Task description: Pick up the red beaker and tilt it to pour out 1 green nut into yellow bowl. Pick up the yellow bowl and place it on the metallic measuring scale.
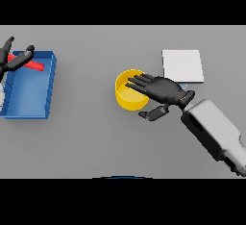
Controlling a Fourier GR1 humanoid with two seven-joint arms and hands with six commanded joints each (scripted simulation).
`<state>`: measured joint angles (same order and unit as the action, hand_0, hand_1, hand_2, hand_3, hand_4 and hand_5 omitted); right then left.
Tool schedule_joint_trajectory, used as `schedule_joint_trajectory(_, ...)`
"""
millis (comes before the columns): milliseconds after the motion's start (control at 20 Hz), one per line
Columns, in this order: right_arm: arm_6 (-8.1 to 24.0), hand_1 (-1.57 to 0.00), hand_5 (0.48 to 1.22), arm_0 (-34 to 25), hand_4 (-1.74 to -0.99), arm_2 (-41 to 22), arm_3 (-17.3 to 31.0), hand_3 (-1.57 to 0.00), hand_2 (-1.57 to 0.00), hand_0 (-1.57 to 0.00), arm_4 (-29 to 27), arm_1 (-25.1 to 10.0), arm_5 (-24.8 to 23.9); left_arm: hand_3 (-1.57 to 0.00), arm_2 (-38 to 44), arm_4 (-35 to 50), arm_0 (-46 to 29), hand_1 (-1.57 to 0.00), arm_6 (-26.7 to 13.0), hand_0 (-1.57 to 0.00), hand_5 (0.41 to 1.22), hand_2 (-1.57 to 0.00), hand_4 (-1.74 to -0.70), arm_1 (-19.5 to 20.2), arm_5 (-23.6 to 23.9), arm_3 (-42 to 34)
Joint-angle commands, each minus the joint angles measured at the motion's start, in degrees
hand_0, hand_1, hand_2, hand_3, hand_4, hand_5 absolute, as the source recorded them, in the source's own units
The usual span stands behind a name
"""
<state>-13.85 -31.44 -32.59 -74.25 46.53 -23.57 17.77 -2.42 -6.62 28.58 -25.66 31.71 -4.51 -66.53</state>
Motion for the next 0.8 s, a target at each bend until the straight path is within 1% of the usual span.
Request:
schedule_joint_trajectory(0,-0.34,0.00,0.646,-1.00,-1.155,-0.64,0.71,0.00,0.00,0.00,0.24,0.32,0.76,0.00,0.13,0.16,0.34,0.00,-0.34,0.00,0.695,0.00,-0.81,0.02,-0.15,0.22)
schedule_joint_trajectory(100,-1.12,0.00,0.658,-3.61,-1.161,-1.99,3.15,0.00,0.00,0.00,0.80,0.63,2.83,0.00,0.06,0.13,0.64,0.00,-0.35,0.00,0.696,0.00,-0.81,-0.05,-0.31,0.45)
schedule_joint_trajectory(200,-0.80,0.00,0.667,-4.99,-1.162,-3.80,4.81,0.00,0.00,0.00,1.88,1.68,4.23,0.00,0.16,-0.16,0.18,0.00,0.86,0.00,0.700,0.00,-0.81,0.12,-0.14,1.03)
schedule_joint_trajectory(250,0.02,0.00,0.670,-5.86,-1.164,-4.51,5.90,0.00,0.00,0.00,2.30,2.48,5.10,0.00,0.10,-0.17,0.39,0.00,0.34,0.00,0.700,0.00,-0.81,0.32,-0.40,0.82)
schedule_joint_trajectory(300,-0.25,0.00,0.673,-6.77,-1.168,-4.97,6.80,0.00,0.00,0.00,2.75,2.24,5.66,0.00,0.10,0.03,0.52,0.00,0.67,0.00,0.702,0.00,-0.80,0.37,-0.75,0.73)
schedule_joint_trajectory(400,-0.58,0.00,0.673,-7.60,-1.177,-6.04,10.17,0.00,0.00,0.00,3.85,2.91,5.11,0.00,-0.01,0.01,0.47,0.00,0.56,0.00,0.706,0.00,-0.80,0.29,-0.90,0.83)
schedule_joint_trajectory(450,-1.09,0.00,0.674,-8.15,-1.181,-6.50,11.22,0.00,0.00,0.00,4.01,3.31,5.30,0.00,-0.17,-0.26,0.55,0.00,0.30,0.00,0.703,0.00,-0.80,-0.02,-0.55,1.15)
schedule_joint_trajectory(550,-1.00,0.00,0.684,-9.18,-1.186,-7.08,12.72,-0.01,0.00,0.00,4.30,4.05,6.02,0.00,-0.37,-0.59,0.17,0.00,0.52,0.00,0.704,0.00,-0.80,0.07,-0.42,0.95)
schedule_joint_trajectory(600,-0.51,0.00,0.693,-9.60,-1.188,-7.12,13.87,-0.01,0.00,0.00,4.27,4.72,6.25,0.00,-0.27,-0.60,0.38,0.00,0.27,0.00,0.708,0.00,-0.79,0.12,-0.32,0.96)
schedule_joint_trajectory(650,-1.06,0.00,0.708,-9.60,-1.195,-6.94,14.04,-0.02,0.00,0.00,3.97,4.69,6.24,0.00,-0.25,-0.73,0.10,0.00,0.49,0.00,0.711,0.00,-0.79,0.20,-0.13,0.96)
schedule_joint_trajectory(750,-0.18,-0.01,0.770,-9.93,-1.234,-6.87,14.53,-0.08,-0.04,0.00,4.00,4.72,6.93,0.00,0.20,-0.39,0.12,0.00,-0.10,0.00,0.714,0.00,-0.79,0.94,-0.70,0.92)
